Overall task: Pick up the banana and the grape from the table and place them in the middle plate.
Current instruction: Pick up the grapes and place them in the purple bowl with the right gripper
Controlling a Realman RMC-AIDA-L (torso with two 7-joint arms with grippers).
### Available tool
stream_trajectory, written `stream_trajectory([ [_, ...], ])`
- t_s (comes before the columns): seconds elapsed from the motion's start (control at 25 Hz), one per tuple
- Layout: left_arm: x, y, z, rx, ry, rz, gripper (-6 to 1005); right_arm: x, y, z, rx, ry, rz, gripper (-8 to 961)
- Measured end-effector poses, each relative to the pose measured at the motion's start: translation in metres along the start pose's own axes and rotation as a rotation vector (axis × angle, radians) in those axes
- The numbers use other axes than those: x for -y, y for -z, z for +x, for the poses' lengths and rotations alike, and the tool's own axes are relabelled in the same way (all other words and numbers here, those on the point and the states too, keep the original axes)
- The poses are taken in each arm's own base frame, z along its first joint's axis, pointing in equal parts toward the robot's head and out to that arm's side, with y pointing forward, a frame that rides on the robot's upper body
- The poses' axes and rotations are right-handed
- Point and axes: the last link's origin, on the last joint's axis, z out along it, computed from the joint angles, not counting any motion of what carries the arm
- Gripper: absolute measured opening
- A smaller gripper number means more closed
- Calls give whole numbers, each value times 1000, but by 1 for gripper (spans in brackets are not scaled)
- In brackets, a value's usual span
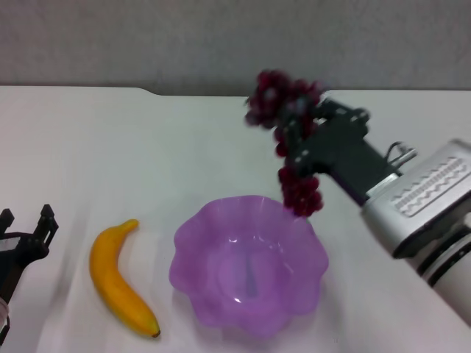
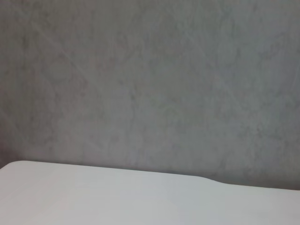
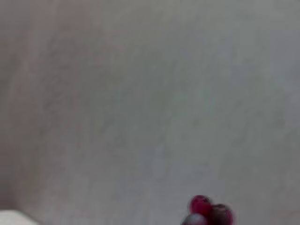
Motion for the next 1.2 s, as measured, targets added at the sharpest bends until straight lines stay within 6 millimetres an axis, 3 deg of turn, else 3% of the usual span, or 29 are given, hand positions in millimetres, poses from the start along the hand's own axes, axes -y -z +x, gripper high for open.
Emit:
stream_trajectory([
  [0.24,-2,-2,1,-3,0,-7,707,-19,-2,9,-34,-14,-72,250],
  [0.64,-3,-2,1,-1,0,-7,707,-23,5,30,-138,-83,-91,240],
  [0.8,-3,-2,1,-1,0,-7,707,-32,2,44,-249,-112,-146,237],
  [1.2,-3,-2,1,-1,1,-7,706,-46,7,57,-325,-119,-196,233],
])
